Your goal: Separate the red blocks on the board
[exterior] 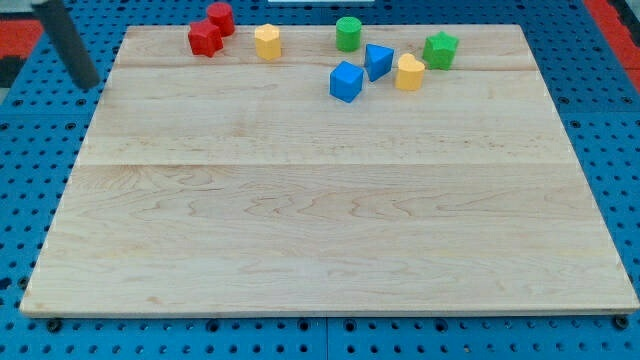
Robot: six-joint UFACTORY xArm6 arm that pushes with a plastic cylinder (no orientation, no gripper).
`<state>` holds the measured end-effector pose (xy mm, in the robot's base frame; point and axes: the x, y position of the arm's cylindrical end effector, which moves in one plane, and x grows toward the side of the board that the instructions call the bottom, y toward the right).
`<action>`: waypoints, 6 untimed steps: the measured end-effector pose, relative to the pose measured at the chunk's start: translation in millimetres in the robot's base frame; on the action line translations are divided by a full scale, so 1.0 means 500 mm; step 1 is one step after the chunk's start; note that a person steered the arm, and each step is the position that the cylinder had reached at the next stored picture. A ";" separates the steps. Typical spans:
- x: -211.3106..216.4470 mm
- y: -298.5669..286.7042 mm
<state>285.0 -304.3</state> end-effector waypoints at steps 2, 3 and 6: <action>-0.185 0.045; -0.186 0.068; -0.112 0.332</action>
